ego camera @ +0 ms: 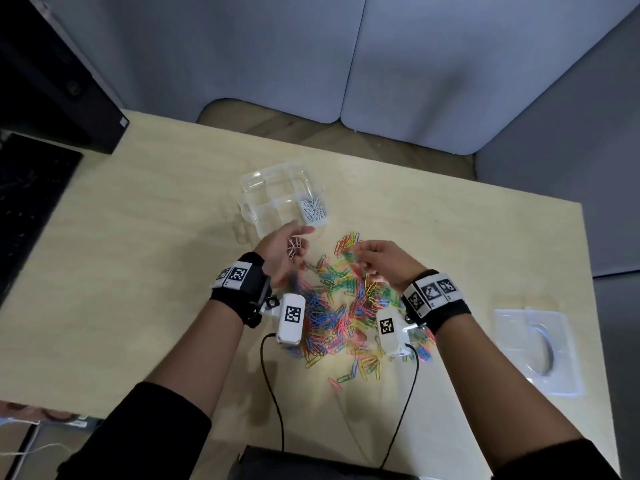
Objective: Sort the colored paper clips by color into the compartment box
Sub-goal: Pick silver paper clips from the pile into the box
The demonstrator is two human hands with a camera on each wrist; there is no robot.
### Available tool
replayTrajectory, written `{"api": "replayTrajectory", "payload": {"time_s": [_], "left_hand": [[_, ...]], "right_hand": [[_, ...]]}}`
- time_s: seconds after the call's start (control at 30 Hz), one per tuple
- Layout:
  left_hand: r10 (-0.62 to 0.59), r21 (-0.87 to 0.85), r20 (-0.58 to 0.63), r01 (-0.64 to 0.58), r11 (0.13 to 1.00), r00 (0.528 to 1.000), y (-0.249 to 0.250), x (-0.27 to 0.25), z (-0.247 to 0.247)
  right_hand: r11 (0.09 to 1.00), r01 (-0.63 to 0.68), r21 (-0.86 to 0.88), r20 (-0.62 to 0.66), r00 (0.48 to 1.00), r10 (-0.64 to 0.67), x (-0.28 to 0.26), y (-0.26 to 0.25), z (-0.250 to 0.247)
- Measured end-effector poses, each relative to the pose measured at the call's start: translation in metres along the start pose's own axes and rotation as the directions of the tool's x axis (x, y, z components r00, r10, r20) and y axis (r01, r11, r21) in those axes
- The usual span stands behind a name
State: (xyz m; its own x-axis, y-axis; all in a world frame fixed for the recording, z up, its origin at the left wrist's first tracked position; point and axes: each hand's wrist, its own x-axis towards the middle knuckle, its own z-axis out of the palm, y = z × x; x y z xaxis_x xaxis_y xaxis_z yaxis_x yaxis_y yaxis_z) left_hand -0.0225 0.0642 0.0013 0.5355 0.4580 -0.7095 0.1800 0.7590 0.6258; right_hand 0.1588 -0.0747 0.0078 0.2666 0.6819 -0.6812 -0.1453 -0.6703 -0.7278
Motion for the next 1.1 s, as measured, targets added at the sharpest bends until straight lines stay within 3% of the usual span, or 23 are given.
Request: {"api": "replayTrajectory", "payload": {"time_s": [0.07, 0.17, 0.3, 0.37, 0.5, 0.57, 0.73, 0.9, 1.0, 1.1], "left_hand": [[0.132, 0.249, -0.049, -0.116, 0.961, 0.990, 0.026, 0.014, 0.007], [0.248, 0.639, -0.098, -0.130, 0.758, 0.964, 0.052, 0.035, 0.023], [0.249, 0.859, -0.138, -0.009, 0.512, 0.958, 0.065, 0.046, 0.046], [0.240, 0.885, -0.111, -0.015, 0.466, 0.964, 0.068, 0.047, 0.056], [0.256, 0.902, -0.051, -0.066, 0.427, 0.965, 0.063, 0.047, 0.058], [0.303, 0.884, -0.026, -0.119, 0.451, 0.953, 0.059, 0.047, 0.051], [0.482, 0.757, -0.145, -0.217, 0.616, 0.864, 0.057, 0.037, 0.025], [0.602, 0.731, -0.192, -0.296, 0.615, 0.775, 0.043, 0.016, 0.000], [0.570, 0.751, -0.061, -0.339, 0.567, 0.819, 0.026, 0.000, -0.006], [0.475, 0.778, 0.079, -0.352, 0.520, 0.876, 0.004, -0.014, -0.010]], "right_hand": [[0.978, 0.052, -0.204, -0.069, 0.995, -0.067, 0.010, -0.026, -0.001], [0.874, 0.105, -0.474, -0.091, 0.982, -0.167, 0.023, -0.056, -0.004], [0.791, 0.114, -0.601, -0.099, 0.972, -0.215, 0.036, -0.074, -0.005], [0.774, 0.124, -0.621, -0.102, 0.966, -0.237, 0.042, -0.079, -0.003], [0.794, 0.180, -0.580, -0.109, 0.949, -0.295, 0.055, -0.086, 0.007], [0.829, 0.206, -0.520, -0.168, 0.927, -0.336, 0.060, -0.090, 0.015], [0.740, 0.245, -0.626, -0.189, 0.873, -0.449, 0.079, -0.096, 0.040], [0.667, 0.269, -0.695, -0.069, 0.898, -0.435, 0.080, -0.098, 0.058], [0.674, 0.346, -0.653, -0.024, 0.880, -0.474, 0.065, -0.090, 0.050], [0.747, 0.411, -0.523, -0.132, 0.827, -0.547, 0.044, -0.058, 0.023]]}}
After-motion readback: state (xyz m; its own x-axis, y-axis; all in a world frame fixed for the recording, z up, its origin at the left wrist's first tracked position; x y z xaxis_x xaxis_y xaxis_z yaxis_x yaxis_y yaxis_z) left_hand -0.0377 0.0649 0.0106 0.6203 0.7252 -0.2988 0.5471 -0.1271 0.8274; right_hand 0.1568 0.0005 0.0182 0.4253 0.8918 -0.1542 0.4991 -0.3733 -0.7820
